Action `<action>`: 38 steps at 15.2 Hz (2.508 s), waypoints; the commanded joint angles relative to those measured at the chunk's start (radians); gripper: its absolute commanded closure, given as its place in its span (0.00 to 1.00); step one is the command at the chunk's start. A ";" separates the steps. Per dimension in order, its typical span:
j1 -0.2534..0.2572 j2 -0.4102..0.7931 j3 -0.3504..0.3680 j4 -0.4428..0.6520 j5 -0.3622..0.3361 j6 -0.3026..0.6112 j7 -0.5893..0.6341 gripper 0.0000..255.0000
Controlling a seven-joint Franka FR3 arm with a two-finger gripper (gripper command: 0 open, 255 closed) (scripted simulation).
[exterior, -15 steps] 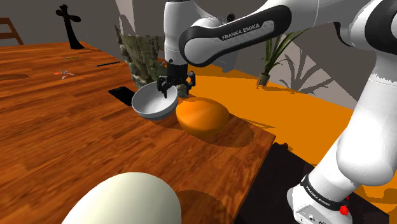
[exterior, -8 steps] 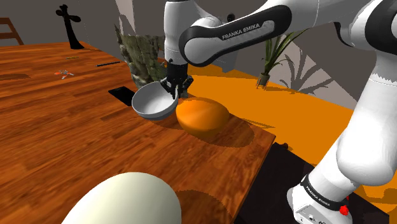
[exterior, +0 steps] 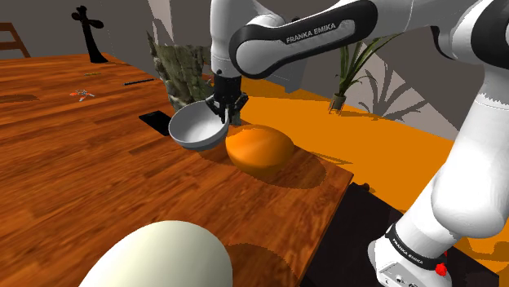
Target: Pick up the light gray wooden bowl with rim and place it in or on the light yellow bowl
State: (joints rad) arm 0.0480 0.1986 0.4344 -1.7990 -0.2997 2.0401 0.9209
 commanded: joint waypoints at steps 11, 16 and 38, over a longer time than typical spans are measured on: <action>0.002 -0.028 0.008 0.128 0.029 -0.149 -0.038 1.00; 0.006 -0.030 0.010 0.193 0.034 -0.214 -0.051 1.00; 0.095 -0.158 0.087 0.242 0.084 -0.407 0.073 1.00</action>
State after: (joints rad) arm 0.1377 0.0638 0.5150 -1.5278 -0.2258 1.6263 0.9784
